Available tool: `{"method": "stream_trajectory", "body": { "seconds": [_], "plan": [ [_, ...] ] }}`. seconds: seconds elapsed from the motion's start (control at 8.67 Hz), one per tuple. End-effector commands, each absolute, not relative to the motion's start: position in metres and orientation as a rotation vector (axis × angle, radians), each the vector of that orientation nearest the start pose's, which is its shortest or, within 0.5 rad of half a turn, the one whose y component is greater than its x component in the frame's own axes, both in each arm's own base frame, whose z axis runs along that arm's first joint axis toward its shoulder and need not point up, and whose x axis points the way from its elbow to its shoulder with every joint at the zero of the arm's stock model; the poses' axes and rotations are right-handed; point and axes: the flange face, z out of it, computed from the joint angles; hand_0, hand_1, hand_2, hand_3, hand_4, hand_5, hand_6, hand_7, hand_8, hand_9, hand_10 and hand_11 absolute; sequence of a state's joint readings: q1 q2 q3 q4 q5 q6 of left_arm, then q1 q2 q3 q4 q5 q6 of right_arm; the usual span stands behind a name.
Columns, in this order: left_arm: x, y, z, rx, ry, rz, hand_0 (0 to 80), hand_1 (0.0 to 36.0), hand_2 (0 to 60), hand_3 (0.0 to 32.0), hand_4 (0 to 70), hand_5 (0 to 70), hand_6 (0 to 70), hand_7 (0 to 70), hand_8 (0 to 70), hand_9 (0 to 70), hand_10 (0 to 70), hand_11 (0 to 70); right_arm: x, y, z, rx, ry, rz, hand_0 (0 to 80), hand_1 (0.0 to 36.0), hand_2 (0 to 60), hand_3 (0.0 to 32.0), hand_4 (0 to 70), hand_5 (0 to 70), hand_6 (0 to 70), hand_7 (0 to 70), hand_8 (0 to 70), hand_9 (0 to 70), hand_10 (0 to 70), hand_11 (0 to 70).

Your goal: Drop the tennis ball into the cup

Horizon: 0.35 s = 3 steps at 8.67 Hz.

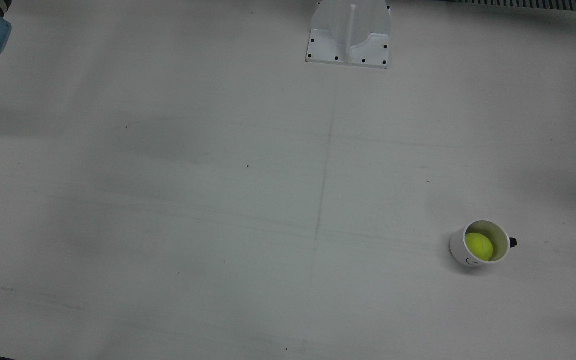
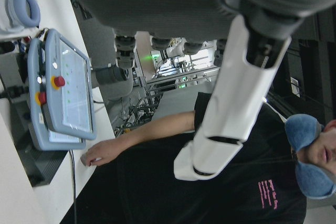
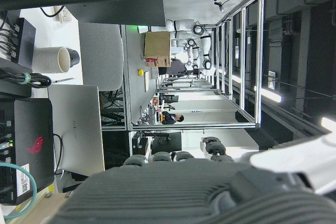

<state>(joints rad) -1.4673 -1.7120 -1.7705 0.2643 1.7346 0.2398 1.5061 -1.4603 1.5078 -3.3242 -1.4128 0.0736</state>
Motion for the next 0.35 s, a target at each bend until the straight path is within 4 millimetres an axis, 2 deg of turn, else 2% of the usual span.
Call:
{"method": "stream_trajectory", "body": {
  "seconds": [0.0,0.23],
  "plan": [
    [-0.1136,-0.5381,0.5701,0.059,2.085,-1.939,80.0,36.0,60.0,0.0,0.0,16.2,3.8,0.0,2.9,2.5,5.7,13.7,0.1150,-0.5312,0.6783,-0.043,1.998,-2.278,0.0,0.0,0.0,0.0,0.0,0.0,0.0,0.0,0.0,0.0,0.0,0.0],
    [-0.1127,-0.5383,0.5694,0.057,2.092,-1.931,80.0,36.0,60.0,0.0,0.0,16.2,4.0,0.0,3.0,2.7,5.9,13.9,0.1150,-0.5312,0.6783,-0.043,1.998,-2.278,0.0,0.0,0.0,0.0,0.0,0.0,0.0,0.0,0.0,0.0,0.0,0.0]
  ]
}}
